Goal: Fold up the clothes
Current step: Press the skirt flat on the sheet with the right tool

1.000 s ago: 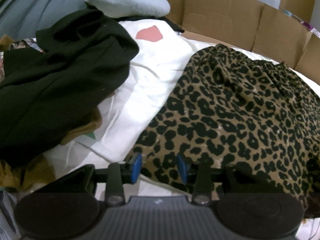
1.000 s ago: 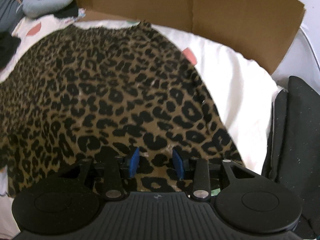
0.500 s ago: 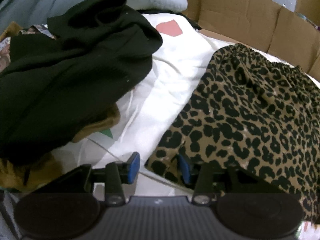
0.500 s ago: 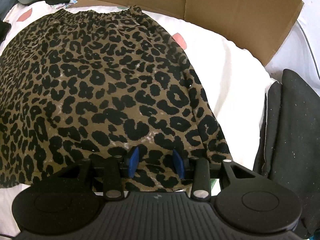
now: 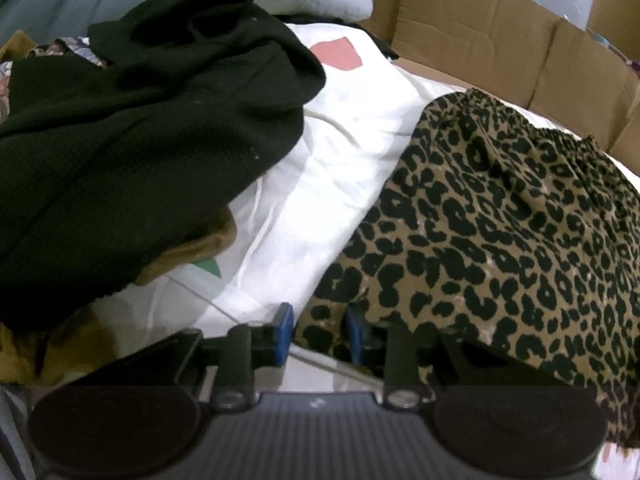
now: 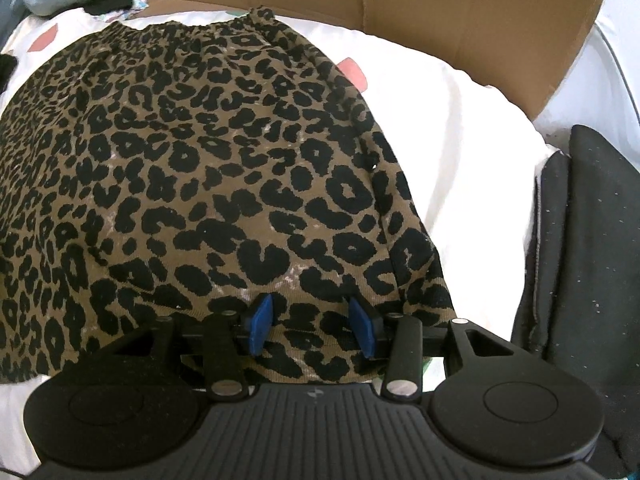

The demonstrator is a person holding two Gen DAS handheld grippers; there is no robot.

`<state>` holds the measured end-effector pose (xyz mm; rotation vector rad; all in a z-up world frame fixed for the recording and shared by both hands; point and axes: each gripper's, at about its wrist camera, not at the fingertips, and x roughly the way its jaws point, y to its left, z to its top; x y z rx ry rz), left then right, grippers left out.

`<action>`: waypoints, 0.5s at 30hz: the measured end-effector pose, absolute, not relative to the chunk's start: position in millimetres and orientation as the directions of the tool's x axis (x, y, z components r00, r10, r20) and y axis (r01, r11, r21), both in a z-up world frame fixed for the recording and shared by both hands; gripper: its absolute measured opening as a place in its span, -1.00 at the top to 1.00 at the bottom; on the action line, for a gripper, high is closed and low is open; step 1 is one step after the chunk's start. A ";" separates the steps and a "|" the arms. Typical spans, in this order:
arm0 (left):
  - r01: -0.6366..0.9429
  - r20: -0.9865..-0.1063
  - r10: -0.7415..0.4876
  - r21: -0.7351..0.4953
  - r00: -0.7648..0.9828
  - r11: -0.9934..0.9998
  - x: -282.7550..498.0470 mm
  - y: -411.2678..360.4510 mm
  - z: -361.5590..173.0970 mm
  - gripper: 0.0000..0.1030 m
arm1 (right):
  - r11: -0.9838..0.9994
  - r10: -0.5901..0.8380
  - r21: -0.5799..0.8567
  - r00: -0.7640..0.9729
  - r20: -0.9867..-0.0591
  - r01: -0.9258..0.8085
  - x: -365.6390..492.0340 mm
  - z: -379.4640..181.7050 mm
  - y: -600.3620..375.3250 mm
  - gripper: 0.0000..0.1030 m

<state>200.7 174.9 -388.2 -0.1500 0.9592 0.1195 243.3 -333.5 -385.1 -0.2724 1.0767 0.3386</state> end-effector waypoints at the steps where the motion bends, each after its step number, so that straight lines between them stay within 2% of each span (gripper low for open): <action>1: -0.193 -0.818 0.017 -0.116 0.575 0.974 200.0 180.0 -387.7 0.43 | 0.920 0.132 -0.053 0.434 -0.891 -0.389 243.7 -382.1 -332.1 0.06; 6: -0.273 -0.794 -0.047 -0.263 0.606 0.925 195.5 200.6 -391.7 0.47 | 0.922 0.219 0.027 0.465 -0.858 -0.386 242.0 -358.7 -324.3 0.06; 11: -0.275 -0.770 -0.087 -0.328 0.633 0.904 192.1 209.6 -397.3 0.38 | 0.901 0.306 0.102 0.449 -0.840 -0.422 232.8 -351.1 -304.7 0.06; 15: -0.271 -0.746 -0.173 -0.432 0.643 0.860 191.3 217.8 -403.0 0.33 | 0.881 0.327 0.118 0.409 -0.852 -0.458 229.0 -360.6 -286.5 0.06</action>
